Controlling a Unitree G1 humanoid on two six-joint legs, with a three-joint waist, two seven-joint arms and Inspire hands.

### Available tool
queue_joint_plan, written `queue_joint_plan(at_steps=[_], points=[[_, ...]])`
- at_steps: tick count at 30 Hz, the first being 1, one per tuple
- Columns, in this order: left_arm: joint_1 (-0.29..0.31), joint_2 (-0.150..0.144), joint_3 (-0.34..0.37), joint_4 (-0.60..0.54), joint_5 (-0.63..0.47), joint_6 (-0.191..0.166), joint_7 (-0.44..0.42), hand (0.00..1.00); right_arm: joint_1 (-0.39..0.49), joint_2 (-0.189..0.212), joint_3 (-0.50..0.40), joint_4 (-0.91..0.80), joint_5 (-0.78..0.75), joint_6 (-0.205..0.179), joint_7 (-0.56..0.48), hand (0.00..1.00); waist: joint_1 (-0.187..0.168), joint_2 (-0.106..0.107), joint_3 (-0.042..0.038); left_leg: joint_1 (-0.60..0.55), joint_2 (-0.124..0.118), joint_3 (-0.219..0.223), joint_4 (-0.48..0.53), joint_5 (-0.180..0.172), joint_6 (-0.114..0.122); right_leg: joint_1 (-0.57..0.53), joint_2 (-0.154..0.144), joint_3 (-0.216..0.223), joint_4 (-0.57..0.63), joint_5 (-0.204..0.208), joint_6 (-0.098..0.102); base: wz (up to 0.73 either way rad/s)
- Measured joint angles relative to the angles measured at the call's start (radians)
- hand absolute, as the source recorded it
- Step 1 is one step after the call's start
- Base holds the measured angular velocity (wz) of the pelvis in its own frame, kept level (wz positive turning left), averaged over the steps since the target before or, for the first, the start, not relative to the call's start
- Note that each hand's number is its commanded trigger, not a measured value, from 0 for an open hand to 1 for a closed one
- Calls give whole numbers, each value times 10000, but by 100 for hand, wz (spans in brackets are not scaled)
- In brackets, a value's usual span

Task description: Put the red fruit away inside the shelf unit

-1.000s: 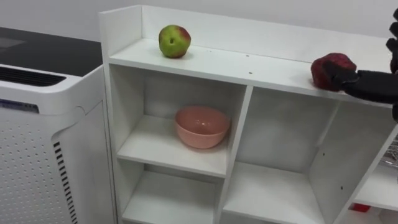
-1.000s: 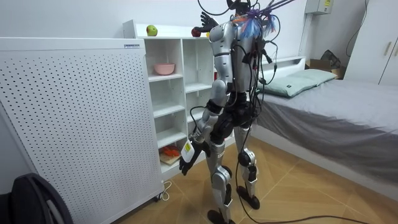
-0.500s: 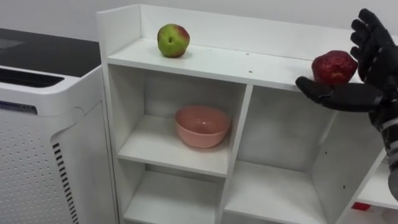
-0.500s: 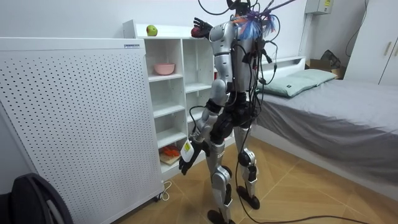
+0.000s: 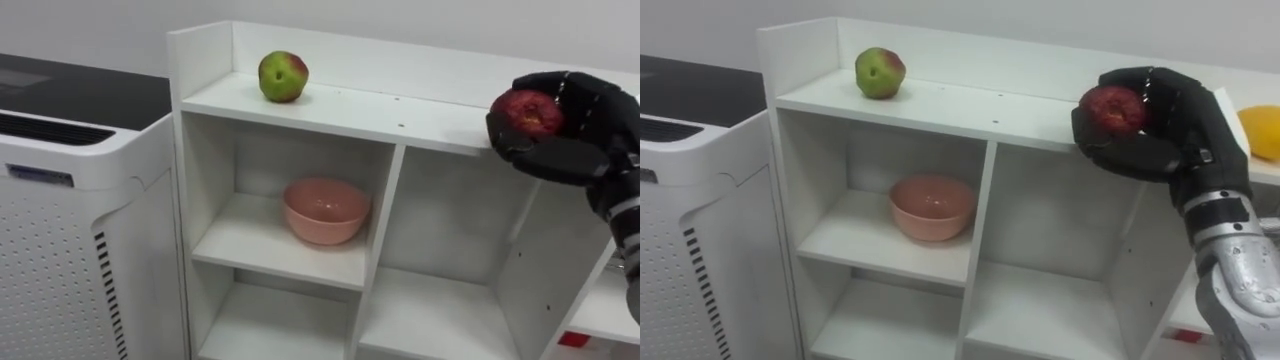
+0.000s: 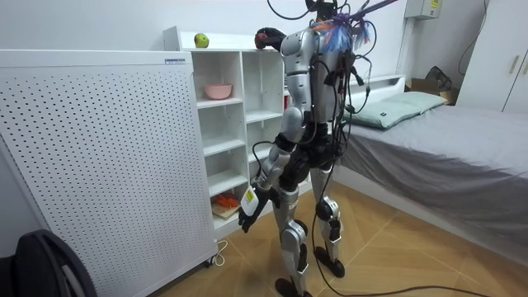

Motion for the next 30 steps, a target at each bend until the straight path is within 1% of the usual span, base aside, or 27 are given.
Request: queue_joint_plan(at_steps=[3,10,13,14,16,19,22,24,26,30], points=[[1,0,0,7,0,15,-87,0,0,0,-13,-4,-252,-8,-22,100,11,-13,5,-2,0,-5,-3,-1,0,7,0,-11,2,0,0,0],[-12,0,0,39,-8,61,-99,0,0,1,-63,-135,-273,-9,-36,100,-8,12,10,-42,0,-3,-3,0,0,-52,0,-1,2,0,0,0],[-55,0,-15,37,4,60,-96,0,92,4,4,-628,-277,15,-3,100,-7,99,11,-70,0,10,-1,0,0,-130,1,19,6,2,-2,0],[-81,2,-41,37,4,59,-89,0,167,4,116,-1008,-247,16,27,100,-20,104,11,-75,-2,15,-1,0,0,-140,1,21,7,2,-2,0],[-93,58,-214,37,6,49,-82,0,171,4,386,-1393,-218,15,166,100,-53,192,6,-74,-2,27,-1,1,-1,-154,1,34,4,2,-2,0],[-149,136,-213,-2,-1,-43,-89,0,180,3,685,-1962,-252,18,421,100,-52,217,-8,-69,-2,26,-6,3,-3,-165,3,40,2,2,-2,0],[-149,265,-212,-6,23,-45,-93,0,197,3,950,-2733,-273,18,778,100,-44,173,-26,-45,-4,31,-19,4,-2,-152,3,56,3,2,-2,0],[-162,328,-215,-20,14,-44,-79,0,241,0,1248,-3233,-269,28,1197,100,-43,145,-34,-49,-3,30,-14,4,-2,-146,3,51,0,2,-2,0],[-192,333,-249,-18,-35,-39,-27,0,253,-1,1515,-3599,-290,134,1450,100,-66,121,-39,-82,-1,27,4,4,-2,-158,3,50,1,3,-3,0],[-275,333,-630,-13,-30,-21,55,0,386,4,1839,-4122,-786,252,2089,100,-13,138,-26,-158,8,25,26,3,-1,-178,10,53,3,47,-11,0]])
